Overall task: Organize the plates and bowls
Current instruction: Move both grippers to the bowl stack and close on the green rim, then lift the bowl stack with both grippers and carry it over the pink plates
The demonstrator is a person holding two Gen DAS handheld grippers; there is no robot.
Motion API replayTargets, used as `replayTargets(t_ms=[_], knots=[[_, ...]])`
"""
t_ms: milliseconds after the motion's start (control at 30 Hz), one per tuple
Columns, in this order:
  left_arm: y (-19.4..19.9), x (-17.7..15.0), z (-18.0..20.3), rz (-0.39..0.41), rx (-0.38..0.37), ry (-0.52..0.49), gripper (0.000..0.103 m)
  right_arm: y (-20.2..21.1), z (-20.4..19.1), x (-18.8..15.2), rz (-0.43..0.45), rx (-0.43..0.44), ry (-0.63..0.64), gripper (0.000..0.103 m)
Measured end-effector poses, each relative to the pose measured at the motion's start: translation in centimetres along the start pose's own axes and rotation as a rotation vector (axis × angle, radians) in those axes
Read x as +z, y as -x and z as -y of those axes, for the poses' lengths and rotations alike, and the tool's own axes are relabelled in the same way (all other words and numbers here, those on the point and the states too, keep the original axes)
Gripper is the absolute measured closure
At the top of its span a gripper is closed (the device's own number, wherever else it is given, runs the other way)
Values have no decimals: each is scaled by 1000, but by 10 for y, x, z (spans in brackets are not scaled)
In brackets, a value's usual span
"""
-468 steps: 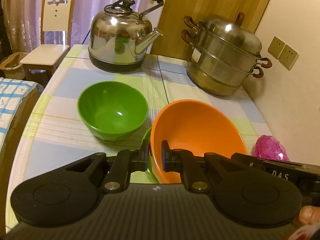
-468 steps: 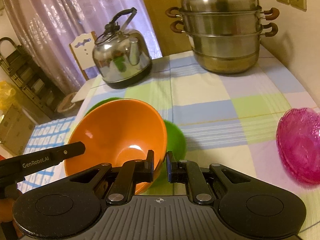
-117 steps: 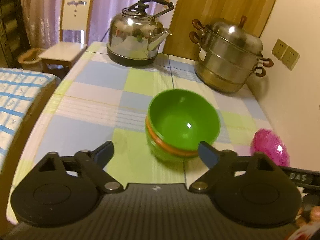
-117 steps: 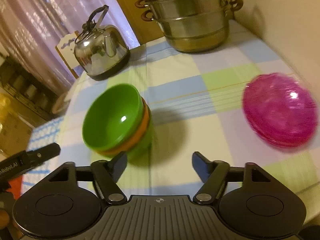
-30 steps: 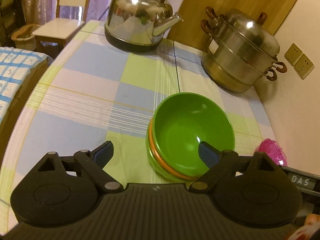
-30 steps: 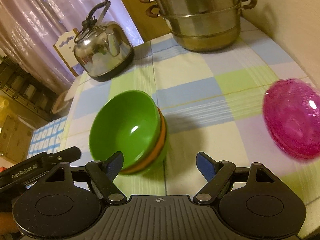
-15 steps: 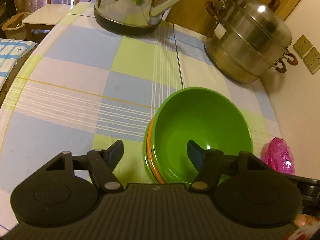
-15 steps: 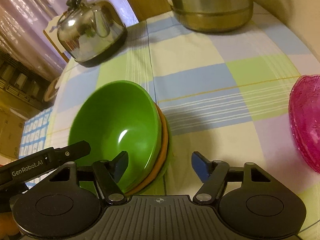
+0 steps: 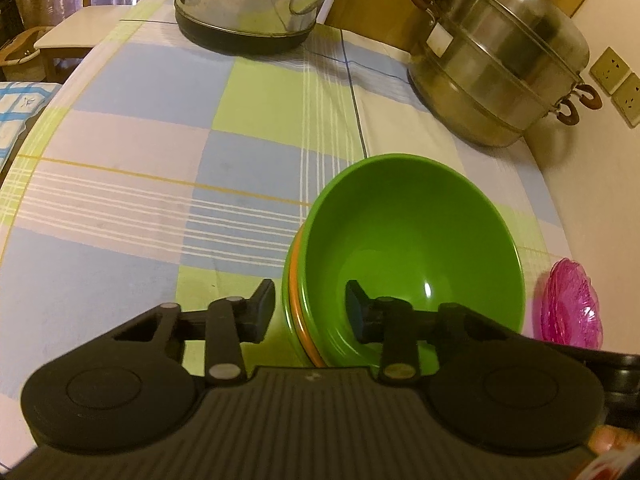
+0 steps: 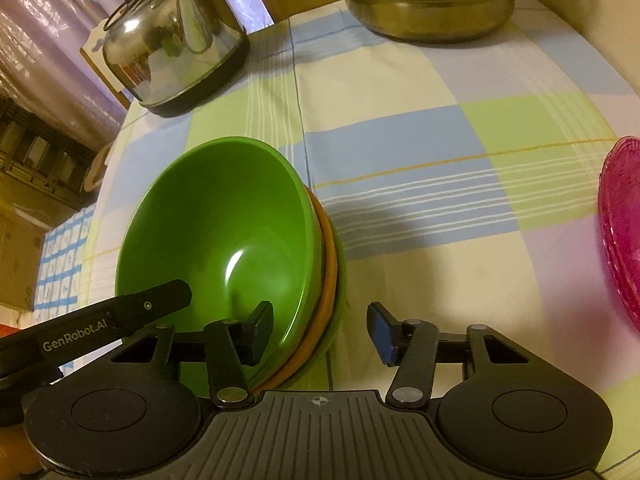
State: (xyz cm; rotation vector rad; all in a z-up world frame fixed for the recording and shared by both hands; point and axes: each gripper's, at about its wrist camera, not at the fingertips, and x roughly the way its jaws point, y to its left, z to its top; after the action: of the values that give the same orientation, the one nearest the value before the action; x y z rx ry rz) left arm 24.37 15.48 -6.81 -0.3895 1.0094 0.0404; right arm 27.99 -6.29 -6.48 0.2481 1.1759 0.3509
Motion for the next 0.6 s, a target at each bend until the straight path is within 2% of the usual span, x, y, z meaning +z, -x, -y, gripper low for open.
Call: replayTargets(t_ms=[267, 600], knots=[[0, 0, 1, 0, 8, -8, 76, -4, -2, 0, -14, 11, -3, 65], [1, -2, 3, 5, 24, -31, 82, -5, -5, 0, -13, -2, 2, 69]])
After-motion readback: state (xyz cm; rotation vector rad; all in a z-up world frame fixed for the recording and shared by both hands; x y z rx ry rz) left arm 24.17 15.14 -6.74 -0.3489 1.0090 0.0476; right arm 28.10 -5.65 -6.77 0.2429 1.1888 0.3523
